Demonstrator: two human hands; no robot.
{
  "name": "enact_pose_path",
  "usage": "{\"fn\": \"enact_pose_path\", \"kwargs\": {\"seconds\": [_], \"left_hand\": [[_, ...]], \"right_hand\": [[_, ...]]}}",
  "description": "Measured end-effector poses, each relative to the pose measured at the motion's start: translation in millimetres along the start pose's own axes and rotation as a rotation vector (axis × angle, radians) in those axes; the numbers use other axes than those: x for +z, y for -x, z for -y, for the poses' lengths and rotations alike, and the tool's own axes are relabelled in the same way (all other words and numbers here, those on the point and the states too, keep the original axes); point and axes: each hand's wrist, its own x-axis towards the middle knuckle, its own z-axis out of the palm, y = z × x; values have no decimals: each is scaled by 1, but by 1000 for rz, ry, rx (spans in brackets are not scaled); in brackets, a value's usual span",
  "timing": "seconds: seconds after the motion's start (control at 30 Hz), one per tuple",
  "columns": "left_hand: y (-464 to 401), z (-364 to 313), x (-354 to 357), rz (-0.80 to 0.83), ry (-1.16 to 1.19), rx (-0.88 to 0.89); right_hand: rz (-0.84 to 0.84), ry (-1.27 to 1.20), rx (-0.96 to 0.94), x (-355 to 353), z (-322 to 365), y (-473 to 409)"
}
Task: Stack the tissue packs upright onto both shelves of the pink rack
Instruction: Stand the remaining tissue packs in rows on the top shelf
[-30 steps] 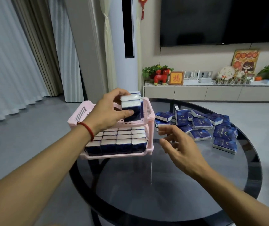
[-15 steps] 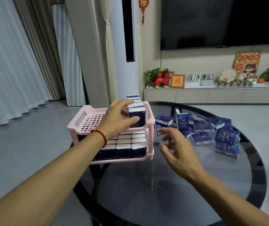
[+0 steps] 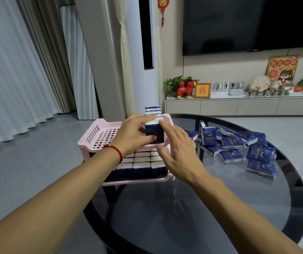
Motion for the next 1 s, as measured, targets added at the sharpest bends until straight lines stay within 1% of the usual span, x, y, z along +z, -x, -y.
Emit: {"fn": "enact_pose_path", "kwargs": {"seconds": [0.1, 0.2, 0.27, 0.37, 0.5, 0.67, 0.73, 0.8, 0.83, 0.93, 1.0], "left_hand": [[0, 0, 1, -1, 16, -15], [-1, 2, 0, 19, 15, -46], [-2, 3, -2, 35, 16, -61], [-2, 2, -3, 55, 8, -75], [-3, 2, -4, 80, 2, -89], [1, -1, -8, 99, 10, -110], [5, -5, -12, 89, -11, -120], [13, -10, -15, 24, 9, -120], [18, -11, -16, -31, 26, -107], [40, -15, -13, -246, -2, -26], [56, -18, -8, -404, -27, 57]], "right_hand": [[-10, -29, -25, -4, 0, 1], [-64, -87, -11, -13, -5, 6], [-97, -89, 41, -19, -16, 11], [-98, -23, 179, -23, -41, 21], [-34, 163, 396, -30, -79, 40], [-15, 546, 689, -53, -122, 64], [31, 611, 803, -62, -139, 75], [101, 628, 851, -66, -153, 86], [120, 666, 838, -67, -156, 90], [161, 828, 731, -71, -150, 96], [216, 857, 664, -75, -147, 98]]}}
